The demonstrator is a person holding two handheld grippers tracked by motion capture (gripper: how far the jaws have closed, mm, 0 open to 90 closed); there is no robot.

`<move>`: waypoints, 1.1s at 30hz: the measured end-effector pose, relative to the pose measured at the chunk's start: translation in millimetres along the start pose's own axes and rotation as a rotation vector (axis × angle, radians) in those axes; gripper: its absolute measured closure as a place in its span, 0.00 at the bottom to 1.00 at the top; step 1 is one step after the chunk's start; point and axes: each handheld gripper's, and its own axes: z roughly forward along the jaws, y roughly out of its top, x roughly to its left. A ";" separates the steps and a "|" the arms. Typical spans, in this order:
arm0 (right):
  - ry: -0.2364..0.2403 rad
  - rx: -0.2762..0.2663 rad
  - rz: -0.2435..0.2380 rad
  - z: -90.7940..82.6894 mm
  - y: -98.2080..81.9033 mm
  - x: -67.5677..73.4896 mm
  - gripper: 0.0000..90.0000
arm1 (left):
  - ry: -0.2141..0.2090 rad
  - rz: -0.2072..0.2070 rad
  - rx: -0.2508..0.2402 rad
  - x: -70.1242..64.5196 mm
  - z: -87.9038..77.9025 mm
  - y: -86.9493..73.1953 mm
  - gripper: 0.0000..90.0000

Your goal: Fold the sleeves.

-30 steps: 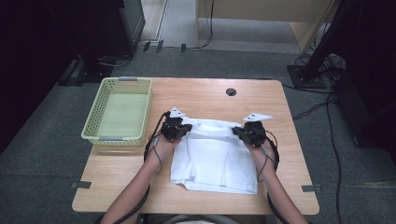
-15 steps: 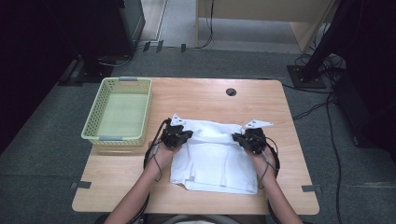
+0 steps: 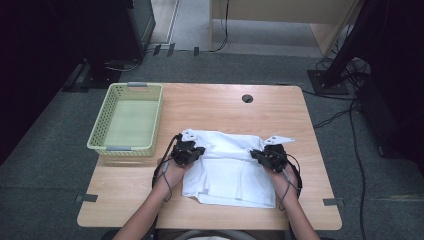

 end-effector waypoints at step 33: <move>-0.016 -0.007 0.000 21.1 -2.6 -13.4 0.96 | 0.054 0.026 -0.009 12.1 21.3 5.1 0.98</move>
